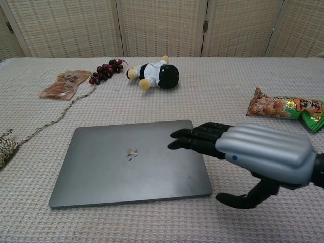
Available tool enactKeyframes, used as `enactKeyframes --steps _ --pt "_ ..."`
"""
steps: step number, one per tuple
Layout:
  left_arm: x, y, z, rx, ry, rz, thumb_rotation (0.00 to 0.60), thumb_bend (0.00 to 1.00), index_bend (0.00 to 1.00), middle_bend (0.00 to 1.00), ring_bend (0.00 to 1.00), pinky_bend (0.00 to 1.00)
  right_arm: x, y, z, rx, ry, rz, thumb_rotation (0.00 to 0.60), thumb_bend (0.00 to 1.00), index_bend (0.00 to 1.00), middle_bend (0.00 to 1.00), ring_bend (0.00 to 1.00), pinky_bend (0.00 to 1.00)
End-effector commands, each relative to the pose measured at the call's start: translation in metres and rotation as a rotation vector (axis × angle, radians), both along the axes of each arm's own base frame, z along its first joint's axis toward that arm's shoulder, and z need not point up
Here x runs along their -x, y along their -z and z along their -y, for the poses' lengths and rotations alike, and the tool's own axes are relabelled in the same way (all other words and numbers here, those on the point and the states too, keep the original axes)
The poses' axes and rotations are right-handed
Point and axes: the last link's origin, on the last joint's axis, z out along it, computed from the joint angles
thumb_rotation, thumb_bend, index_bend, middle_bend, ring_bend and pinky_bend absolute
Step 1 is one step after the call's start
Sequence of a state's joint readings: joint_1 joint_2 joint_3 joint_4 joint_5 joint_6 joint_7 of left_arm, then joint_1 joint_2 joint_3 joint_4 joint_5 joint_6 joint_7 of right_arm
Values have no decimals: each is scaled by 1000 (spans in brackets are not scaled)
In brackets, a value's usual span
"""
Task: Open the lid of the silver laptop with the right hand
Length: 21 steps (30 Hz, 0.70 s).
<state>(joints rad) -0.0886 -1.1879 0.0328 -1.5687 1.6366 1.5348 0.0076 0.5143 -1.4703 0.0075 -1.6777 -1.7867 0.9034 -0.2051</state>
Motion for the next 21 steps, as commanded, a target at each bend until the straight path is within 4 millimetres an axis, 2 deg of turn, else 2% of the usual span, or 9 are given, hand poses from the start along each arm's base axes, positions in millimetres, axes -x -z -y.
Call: enactKeyframes --steps 1,11,21 --pt "0 0 1 0 -1 1 600 645 74 79 55 0 -30 27 11 -17 -61 -19 600 365 0 0 0 0" --pt "3 2 0 8 -17 12 600 645 71 79 55 0 -72 82 23 -12 -157 -62 600 365 0 0 0 0" --pt "10 4 -4 21 -31 19 600 645 70 79 55 0 -94 113 27 -8 -195 -88 600 365 0 0 0 0"
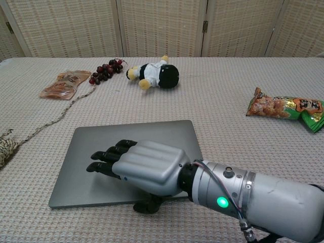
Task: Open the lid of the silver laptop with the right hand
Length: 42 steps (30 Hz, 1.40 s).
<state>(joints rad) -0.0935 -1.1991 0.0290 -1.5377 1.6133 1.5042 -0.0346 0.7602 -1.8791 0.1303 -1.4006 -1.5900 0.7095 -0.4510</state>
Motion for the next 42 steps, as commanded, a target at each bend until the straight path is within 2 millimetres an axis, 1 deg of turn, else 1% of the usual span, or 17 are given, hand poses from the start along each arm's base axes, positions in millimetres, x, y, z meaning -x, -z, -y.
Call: enactKeyframes --steps 1,8,29,38,40,42 --pt "2 1 -1 4 -3 1 600 645 70 79 55 0 -7 8 1 2 -9 -6 600 365 0 0 0 0" --pt "6 -1 -1 1 -10 7 600 645 70 79 55 0 -12 13 4 24 -22 -14 600 364 0 0 0 0" --pt "11 -2 -1 -5 -19 13 600 645 70 79 55 0 -19 9 11 62 -26 -36 600 364 0 0 0 0" --pt "15 -2 0 -8 -27 15 600 645 70 79 55 0 -22 14 12 83 -38 -45 600 366 0 0 0 0" --pt "16 -2 0 -7 -28 16 600 645 69 79 55 0 -22 15 12 91 -46 -47 600 410 0 0 0 0" --pt "17 -1 0 0 -26 14 600 645 69 79 55 0 -22 16 11 105 -57 -47 600 502 0 0 0 0"
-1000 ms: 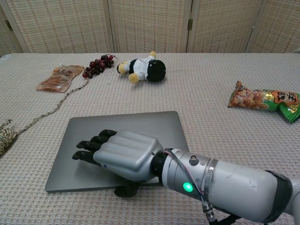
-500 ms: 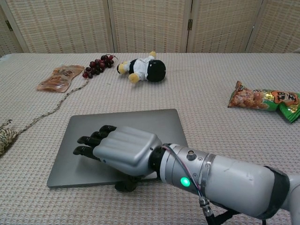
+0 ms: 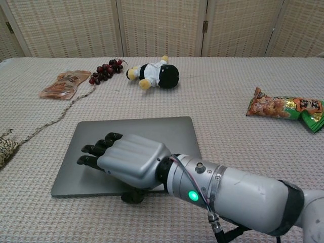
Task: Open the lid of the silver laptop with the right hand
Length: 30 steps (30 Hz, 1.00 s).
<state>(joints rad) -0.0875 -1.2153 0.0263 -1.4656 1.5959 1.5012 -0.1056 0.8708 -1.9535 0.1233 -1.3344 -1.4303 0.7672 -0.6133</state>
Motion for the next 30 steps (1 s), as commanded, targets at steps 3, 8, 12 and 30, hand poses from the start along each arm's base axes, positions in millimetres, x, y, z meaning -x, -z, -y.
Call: enactKeyframes --steps 3,8,12,30 --pt "1 5 -1 22 18 -14 600 645 70 79 56 0 -1 3 -1 40 -34 -5 600 625 0 0 0 0" --pt "4 14 -7 70 40 -28 600 645 118 88 78 0 -5 5 0 92 -63 -16 600 703 0 0 0 0" --pt "7 25 -8 138 51 -51 600 645 139 111 93 0 -12 4 2 146 -94 -26 600 703 0 0 0 0" --pt "-5 76 -1 411 179 -106 600 644 124 138 96 0 -26 -1 3 255 -131 -58 600 703 0 0 0 0"
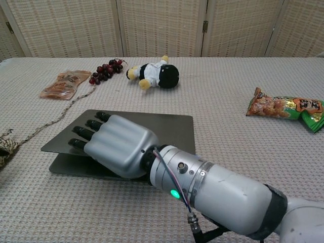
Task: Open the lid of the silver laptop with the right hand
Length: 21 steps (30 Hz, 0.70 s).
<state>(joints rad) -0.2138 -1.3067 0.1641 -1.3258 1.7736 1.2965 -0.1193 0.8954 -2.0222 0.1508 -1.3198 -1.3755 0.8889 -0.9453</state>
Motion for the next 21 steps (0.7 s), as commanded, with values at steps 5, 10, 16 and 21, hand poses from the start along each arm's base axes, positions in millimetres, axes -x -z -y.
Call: enactKeyframes --steps 5,10,16,21 --pt "-13 22 -10 69 59 4 600 644 105 113 75 0 -2 1 0 12 -5 -7 600 703 0 0 0 0" --pt "-23 35 -21 90 72 4 600 644 94 93 63 0 -3 1 -1 15 -7 -7 600 703 0 0 0 0" --pt "-30 51 -30 126 72 -12 600 645 82 82 48 0 -4 3 0 17 -9 -10 600 703 0 0 0 0" --pt "-33 59 -33 143 63 -23 600 644 83 82 48 0 -4 5 0 21 -9 -12 600 703 0 0 0 0"
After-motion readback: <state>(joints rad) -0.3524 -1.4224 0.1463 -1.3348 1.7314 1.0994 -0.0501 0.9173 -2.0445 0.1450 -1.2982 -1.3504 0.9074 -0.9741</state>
